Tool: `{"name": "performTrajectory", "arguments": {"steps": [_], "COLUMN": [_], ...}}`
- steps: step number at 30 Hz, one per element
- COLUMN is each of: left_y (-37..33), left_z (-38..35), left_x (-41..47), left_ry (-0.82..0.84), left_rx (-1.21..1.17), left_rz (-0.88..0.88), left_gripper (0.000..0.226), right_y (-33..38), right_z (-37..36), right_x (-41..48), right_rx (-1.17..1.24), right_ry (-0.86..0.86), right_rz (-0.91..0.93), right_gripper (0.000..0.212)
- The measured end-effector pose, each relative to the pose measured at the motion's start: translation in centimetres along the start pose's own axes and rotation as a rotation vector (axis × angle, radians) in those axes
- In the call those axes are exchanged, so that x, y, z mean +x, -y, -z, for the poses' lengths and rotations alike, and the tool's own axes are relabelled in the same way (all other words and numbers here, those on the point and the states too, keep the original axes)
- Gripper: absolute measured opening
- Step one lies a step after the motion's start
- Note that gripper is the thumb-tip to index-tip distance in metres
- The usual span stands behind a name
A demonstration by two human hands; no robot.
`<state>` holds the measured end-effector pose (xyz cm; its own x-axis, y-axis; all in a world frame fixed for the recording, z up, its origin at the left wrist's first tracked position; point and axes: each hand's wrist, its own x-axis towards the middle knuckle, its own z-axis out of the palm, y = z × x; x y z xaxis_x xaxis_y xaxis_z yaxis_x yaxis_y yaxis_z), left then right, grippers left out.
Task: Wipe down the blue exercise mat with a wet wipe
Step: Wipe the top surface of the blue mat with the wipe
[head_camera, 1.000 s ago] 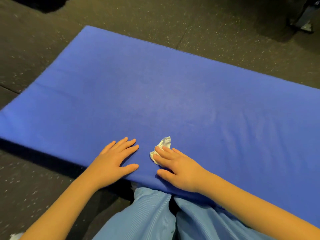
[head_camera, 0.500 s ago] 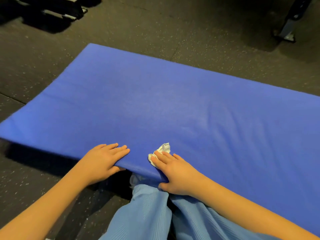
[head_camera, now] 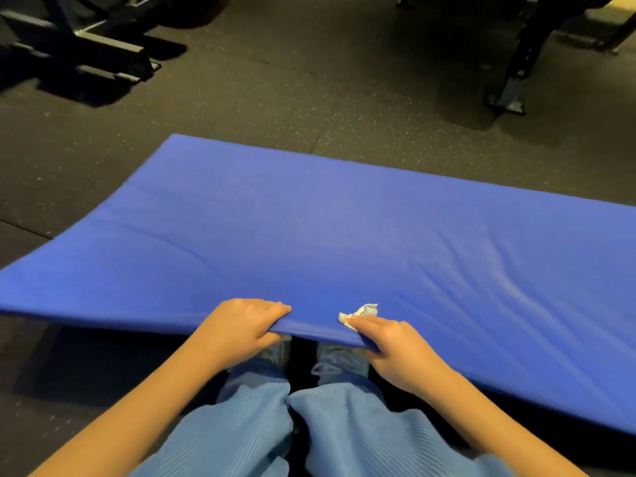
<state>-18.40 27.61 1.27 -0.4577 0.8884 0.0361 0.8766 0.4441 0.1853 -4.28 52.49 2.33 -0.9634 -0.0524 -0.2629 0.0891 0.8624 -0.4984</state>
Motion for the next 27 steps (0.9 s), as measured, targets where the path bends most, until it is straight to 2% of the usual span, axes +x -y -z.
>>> {"name": "performTrajectory", "arguments": {"steps": [1,3,5,6,8,13,17,20,22,25,27], "left_y": [-1.1,-3.1,-4.6,-5.0,-5.6,-6.9,-6.4,-4.4,-2.3,-0.2,0.0], "left_z": [-0.1,0.0,-0.1,-0.1,0.2,-0.1,-0.7,-1.0,-1.6,-3.3,-4.1], "left_x": [0.5,1.9,2.7,2.9,3.1,2.9,2.2,1.6,1.0,-0.7,-1.3], "left_ry": [0.009,0.057,0.263,0.344,0.393,0.489,0.553,0.547,0.509,0.454,0.423], "left_rx": [-0.045,-0.088,-0.171,-0.214,-0.253,-0.282,-0.285,-0.343,-0.187,-0.211,-0.244], "left_rz": [-0.005,0.006,0.057,0.066,0.054,0.032,-0.045,0.099,0.204,0.397,0.426], "left_gripper": [0.047,0.074,0.106,0.116,0.123,0.103,0.104,0.121,0.129,0.1,0.092], "right_y": [-0.7,-2.0,-2.8,-3.0,-3.1,-3.8,-3.8,-3.4,-3.4,-3.6,-3.5], "right_z": [0.2,0.6,0.8,0.9,0.8,0.2,-0.8,-1.8,-2.1,-2.3,-2.9], "right_x": [-0.8,-2.5,-4.0,-4.7,-5.8,-7.9,-8.5,-9.0,-9.0,-6.8,-4.0], "right_rx": [-0.001,-0.005,-0.017,-0.026,-0.041,0.033,0.078,0.204,0.258,0.248,0.222], "right_ry": [-0.013,-0.04,-0.069,-0.084,-0.106,-0.126,-0.064,-0.022,-0.004,0.004,0.006], "right_rz": [-0.019,-0.07,-0.118,-0.133,-0.138,-0.118,-0.107,-0.082,-0.086,-0.046,-0.049], "right_gripper": [0.06,0.057,0.055,0.054,0.054,0.055,0.055,0.051,0.047,0.036,0.029]}}
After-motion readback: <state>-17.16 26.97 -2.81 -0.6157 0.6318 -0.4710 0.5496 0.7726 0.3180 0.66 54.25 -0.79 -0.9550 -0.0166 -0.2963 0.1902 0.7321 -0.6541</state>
